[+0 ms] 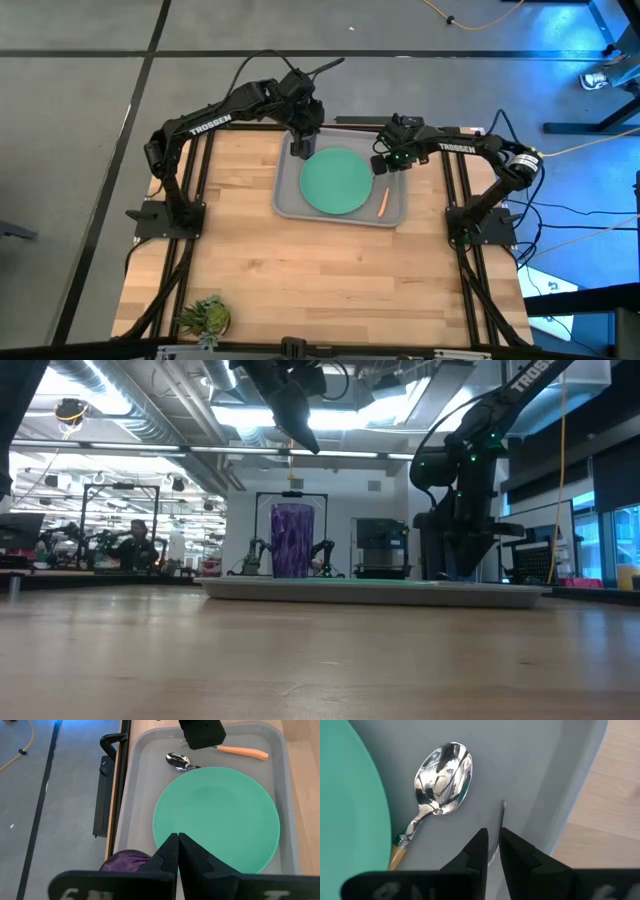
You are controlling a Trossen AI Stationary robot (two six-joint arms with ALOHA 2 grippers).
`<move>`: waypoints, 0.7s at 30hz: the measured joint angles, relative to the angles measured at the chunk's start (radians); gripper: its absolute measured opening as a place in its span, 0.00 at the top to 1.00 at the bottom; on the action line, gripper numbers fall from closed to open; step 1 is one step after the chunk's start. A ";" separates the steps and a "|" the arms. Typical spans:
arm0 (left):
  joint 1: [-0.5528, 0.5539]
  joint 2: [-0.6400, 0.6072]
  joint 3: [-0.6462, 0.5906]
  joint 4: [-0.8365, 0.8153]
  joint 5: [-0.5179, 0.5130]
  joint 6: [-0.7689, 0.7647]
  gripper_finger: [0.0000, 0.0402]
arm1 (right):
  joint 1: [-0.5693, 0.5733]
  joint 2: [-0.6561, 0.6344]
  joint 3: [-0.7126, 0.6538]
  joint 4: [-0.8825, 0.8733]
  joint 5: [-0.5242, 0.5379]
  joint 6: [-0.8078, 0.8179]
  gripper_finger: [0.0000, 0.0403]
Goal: Pick and place plate/cup/fork/spoon on tray
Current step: Put the yellow fork on the gray tray to the right of the yellow spoon
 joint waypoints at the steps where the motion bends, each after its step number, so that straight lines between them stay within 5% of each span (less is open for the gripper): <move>1: 0.000 0.000 0.000 0.000 0.000 0.000 1.00 | 0.000 0.000 0.000 0.000 0.000 0.000 0.87; 16: 0.000 0.000 0.000 0.000 0.000 -0.003 1.00 | 0.000 0.056 -0.002 0.004 0.002 -0.030 0.88; 21: 0.000 0.000 0.000 0.000 0.000 -0.003 1.00 | 0.000 0.058 -0.002 0.037 0.003 -0.088 0.97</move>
